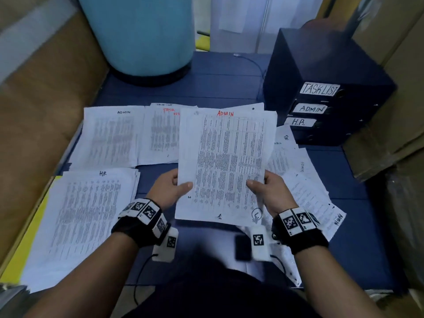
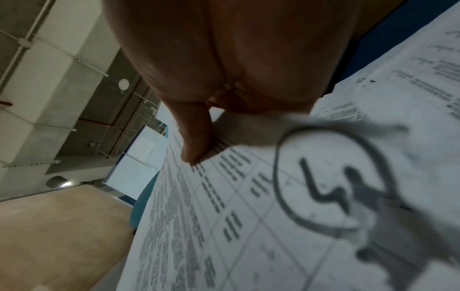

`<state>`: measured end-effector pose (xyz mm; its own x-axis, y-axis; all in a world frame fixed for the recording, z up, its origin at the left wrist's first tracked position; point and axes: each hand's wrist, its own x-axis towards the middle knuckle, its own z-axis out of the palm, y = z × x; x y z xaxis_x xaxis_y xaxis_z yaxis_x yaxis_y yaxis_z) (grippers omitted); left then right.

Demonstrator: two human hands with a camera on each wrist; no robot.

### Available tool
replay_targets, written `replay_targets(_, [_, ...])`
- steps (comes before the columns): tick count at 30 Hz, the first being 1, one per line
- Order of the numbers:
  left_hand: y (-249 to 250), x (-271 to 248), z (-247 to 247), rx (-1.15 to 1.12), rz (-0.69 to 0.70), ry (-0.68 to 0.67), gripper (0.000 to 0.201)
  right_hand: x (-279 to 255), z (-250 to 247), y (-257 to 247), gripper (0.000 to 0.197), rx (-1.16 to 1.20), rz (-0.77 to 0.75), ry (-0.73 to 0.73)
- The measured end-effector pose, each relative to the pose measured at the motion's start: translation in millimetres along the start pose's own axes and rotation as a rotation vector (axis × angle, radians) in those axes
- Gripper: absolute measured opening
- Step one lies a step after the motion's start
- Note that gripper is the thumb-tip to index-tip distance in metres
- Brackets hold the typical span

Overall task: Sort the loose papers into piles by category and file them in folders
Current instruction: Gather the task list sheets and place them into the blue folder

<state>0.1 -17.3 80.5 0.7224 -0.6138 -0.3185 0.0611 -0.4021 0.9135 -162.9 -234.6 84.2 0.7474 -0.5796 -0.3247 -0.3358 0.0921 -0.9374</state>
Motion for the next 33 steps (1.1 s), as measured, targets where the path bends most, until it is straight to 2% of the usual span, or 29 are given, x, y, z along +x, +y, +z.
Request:
replay_targets(3, [-8, -3, -20, -0.144, -0.032, 0.043, 0.028, 2, 16, -5, 0.011, -0.115, -0.008, -0.011])
replay_targets(6, [-12, -4, -33, -0.190, -0.027, 0.087, 0.025, 3, 28, -7, 0.021, -0.168, 0.026, -0.010])
replay_targets(9, [-11, -4, -39, -0.206, -0.021, 0.121, 0.028, 2, 40, -8, 0.023, -0.181, 0.036, 0.029])
replay_targets(15, [-7, -3, -42, -0.075, 0.045, 0.252, 0.028, 3, 39, -9, 0.024, -0.252, 0.022, 0.261])
replay_targets(19, [-9, 1, -43, -0.009, 0.019, 0.313, 0.034, 6, 12, -2, 0.015, -0.152, 0.013, 0.481])
replay_targets(21, [-9, 1, -42, 0.003, 0.016, 0.328, 0.037, 5, -3, 2, 0.014, -0.083, 0.003, 0.515])
replay_targets(23, [-5, -1, -39, -0.029, 0.020, 0.338, 0.046, 3, -13, 5, 0.018, 0.019, -0.020, 0.471])
replay_targets(26, [7, -10, -29, -0.082, 0.006, 0.308, 0.074, 3, -19, 5, 0.021, 0.183, 0.008, 0.341])
replay_targets(28, [18, -15, -20, -0.065, 0.009, 0.272, 0.078, 4, -18, 4, 0.021, 0.245, 0.028, 0.215])
replay_targets(30, [24, -15, -8, -0.030, 0.059, 0.231, 0.062, 5, -16, 5, 0.022, 0.277, 0.051, 0.134])
replay_targets(33, [30, -14, 10, -0.026, 0.112, 0.266, 0.029, 11, -16, 14, 0.018, 0.225, 0.089, 0.090])
